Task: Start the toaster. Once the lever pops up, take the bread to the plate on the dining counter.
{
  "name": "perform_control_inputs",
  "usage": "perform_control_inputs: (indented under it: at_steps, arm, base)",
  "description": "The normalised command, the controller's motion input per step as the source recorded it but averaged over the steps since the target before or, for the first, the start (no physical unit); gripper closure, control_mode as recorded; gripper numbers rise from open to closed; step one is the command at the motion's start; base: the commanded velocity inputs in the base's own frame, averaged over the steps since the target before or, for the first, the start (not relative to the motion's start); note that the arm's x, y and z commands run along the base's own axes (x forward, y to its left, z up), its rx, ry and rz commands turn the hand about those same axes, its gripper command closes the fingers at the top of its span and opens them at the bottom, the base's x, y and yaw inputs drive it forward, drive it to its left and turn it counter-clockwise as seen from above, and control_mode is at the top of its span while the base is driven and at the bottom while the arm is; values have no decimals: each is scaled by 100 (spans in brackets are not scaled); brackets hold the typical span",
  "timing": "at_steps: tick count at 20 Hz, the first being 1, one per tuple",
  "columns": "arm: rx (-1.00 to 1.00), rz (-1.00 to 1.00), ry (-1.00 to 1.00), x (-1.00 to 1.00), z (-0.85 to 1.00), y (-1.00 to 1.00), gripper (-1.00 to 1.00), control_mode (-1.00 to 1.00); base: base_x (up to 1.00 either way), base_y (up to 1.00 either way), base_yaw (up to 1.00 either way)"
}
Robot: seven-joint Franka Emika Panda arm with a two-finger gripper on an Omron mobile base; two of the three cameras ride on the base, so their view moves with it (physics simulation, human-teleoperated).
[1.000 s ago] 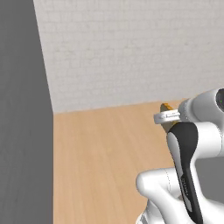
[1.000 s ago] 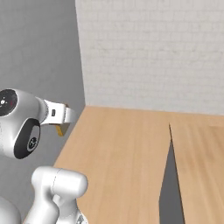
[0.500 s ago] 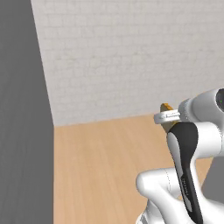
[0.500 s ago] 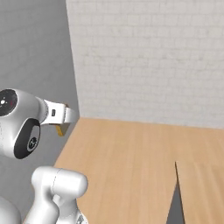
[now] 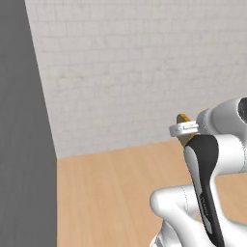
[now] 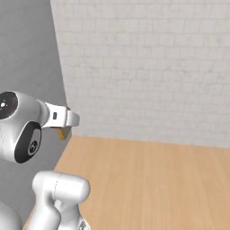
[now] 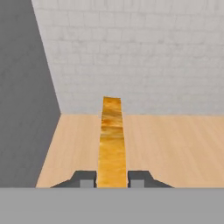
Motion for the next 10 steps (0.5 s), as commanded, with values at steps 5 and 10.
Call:
perform_control_inputs:
  at_steps: [5,10]
  arm:
    - [0,0,0,0,0,0,100,100]
    - [0,0,0,0,0,0,100,100]
  base:
    - [100,0,-40]
    - [100,0,-43]
